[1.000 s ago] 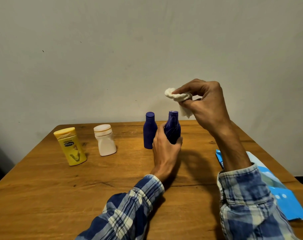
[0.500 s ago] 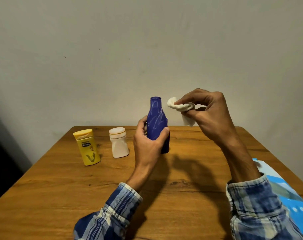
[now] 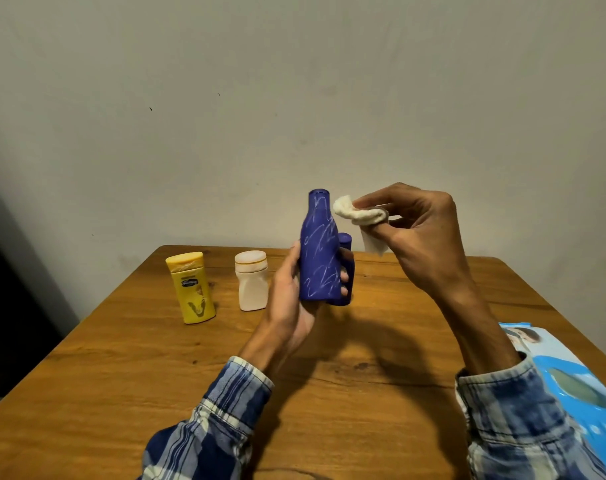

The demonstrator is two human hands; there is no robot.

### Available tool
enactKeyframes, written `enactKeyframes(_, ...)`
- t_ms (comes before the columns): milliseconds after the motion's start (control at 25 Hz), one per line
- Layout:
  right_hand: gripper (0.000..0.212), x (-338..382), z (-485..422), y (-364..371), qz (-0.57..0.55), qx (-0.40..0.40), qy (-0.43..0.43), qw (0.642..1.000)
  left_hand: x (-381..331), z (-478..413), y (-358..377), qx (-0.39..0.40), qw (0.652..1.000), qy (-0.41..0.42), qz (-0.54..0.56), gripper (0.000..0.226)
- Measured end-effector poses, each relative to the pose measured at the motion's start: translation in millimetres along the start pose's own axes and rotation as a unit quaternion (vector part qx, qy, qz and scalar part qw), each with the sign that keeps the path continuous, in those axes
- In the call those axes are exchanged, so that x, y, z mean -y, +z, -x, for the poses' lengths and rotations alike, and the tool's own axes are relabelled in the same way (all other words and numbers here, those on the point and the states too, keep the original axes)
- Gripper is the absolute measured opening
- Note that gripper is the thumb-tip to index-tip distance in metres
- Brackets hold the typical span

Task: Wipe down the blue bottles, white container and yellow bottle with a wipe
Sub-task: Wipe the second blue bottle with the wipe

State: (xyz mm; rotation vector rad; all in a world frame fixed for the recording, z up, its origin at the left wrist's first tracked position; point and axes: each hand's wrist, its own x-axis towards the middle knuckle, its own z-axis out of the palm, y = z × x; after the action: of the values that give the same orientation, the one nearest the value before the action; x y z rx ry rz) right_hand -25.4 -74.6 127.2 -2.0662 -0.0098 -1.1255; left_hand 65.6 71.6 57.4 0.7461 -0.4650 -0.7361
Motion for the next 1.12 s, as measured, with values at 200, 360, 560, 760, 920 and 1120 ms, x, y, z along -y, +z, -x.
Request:
enactKeyframes(200, 0.019, 2, 2, 6, 0.011, -0.005, -0.001, 1.000, -4, -1, -9, 0.019, 0.995, -0.017, 0.092, 0.043)
enactKeyframes(360, 0.022, 2, 6, 19, 0.059, -0.022, -0.024, 0.998, -2, -1, -8, 0.006, 0.996, -0.027, 0.084, 0.045)
enactKeyframes(560, 0.026, 3, 9, 33, 0.126, 0.035, -0.069, 0.989, -2, -1, -7, -0.015, 0.996, -0.018, 0.086, 0.044)
enactKeyframes(760, 0.026, 3, 10, 33, 0.151, 0.123, -0.063, 0.979, -2, 0, -11, -0.040, 0.994, -0.003, 0.104, 0.041)
enactKeyframes(920, 0.029, 4, 8, 30, 0.145, 0.052, -0.061, 0.986, 0, 0, -9, -0.027, 0.995, -0.016, 0.094, 0.042)
enactKeyframes(1120, 0.025, 5, 9, 30, 0.161, 0.108, -0.051, 0.980, -1, 0, -10, -0.035, 0.994, -0.014, 0.100, 0.042)
